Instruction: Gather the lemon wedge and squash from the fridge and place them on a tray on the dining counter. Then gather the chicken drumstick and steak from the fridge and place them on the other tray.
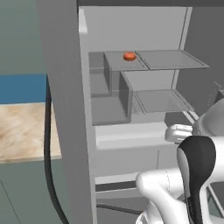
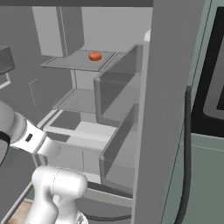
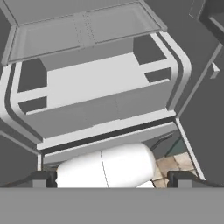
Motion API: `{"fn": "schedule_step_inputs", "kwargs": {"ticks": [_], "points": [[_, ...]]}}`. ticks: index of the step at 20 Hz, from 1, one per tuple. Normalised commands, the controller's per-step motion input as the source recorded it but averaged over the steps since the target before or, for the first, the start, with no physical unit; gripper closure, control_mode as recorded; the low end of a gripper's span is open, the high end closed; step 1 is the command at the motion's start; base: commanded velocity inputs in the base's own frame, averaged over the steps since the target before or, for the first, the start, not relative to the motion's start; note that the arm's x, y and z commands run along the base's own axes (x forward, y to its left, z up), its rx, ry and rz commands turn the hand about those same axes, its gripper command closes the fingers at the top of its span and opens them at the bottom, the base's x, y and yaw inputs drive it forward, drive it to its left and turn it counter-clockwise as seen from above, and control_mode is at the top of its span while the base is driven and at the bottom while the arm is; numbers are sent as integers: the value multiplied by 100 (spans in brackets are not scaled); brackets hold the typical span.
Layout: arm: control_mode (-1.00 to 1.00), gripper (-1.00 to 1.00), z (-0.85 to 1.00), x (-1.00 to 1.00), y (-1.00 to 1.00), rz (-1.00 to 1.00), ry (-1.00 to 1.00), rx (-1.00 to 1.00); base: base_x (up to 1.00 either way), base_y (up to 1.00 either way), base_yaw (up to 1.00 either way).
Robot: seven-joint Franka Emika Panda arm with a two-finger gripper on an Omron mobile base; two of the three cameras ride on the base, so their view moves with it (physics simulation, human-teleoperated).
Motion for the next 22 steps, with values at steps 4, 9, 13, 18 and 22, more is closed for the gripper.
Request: {"fn": "schedule_step_inputs", "kwargs": {"ticks": [4,9,13,18,22], "points": [[100,-100,0,0,0,0,0,0,76,0,-25],[-100,-100,7,56,0,-3,0,1,27,0,-8],[-100,-100,48,100,0,2,-6,3,0,0,0],[-100,-100,79,99,0,5,-3,0,0,0,0],[-100,-100,80,98,0,4,0,-2,0,0,0]]}}
